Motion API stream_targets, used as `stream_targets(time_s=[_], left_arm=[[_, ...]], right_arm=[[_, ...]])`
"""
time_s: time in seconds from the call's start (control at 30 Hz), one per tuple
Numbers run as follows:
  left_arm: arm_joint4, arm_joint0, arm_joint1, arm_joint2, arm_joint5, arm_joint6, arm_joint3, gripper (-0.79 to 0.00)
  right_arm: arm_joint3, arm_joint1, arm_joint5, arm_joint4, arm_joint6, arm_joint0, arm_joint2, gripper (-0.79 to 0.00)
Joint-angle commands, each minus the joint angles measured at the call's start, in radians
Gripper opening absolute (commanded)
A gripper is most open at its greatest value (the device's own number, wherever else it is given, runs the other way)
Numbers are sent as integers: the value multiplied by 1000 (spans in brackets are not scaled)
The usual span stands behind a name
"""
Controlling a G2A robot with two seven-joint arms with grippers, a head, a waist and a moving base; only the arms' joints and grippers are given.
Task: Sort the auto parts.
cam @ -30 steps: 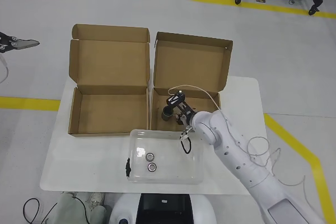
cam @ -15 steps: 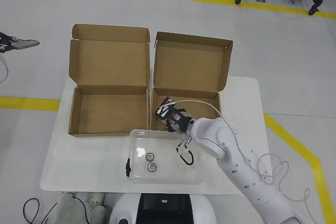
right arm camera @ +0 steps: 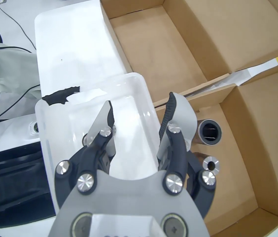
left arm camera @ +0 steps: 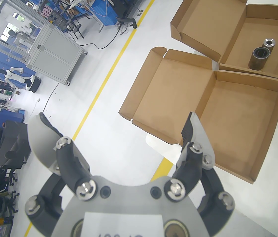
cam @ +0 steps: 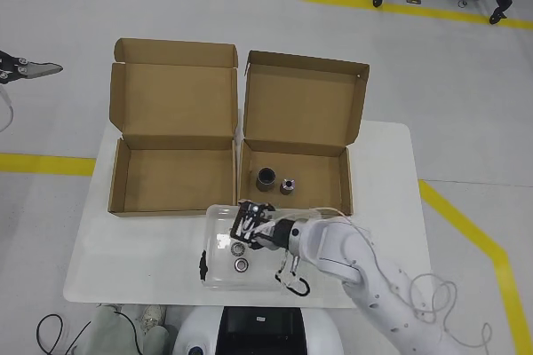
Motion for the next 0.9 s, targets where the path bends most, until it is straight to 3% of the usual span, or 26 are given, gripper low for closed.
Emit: stream_targets(time_s=[0.0, 0.87], left_arm=[[0, 0, 0, 0, 0, 0, 0, 0], [0, 0, 0, 0, 0, 0, 0, 0]], right_arm=[[-1, 3, -1, -10, -3, -18, -3, -397], [10, 14, -1, -39, -4, -60, -15, -409]])
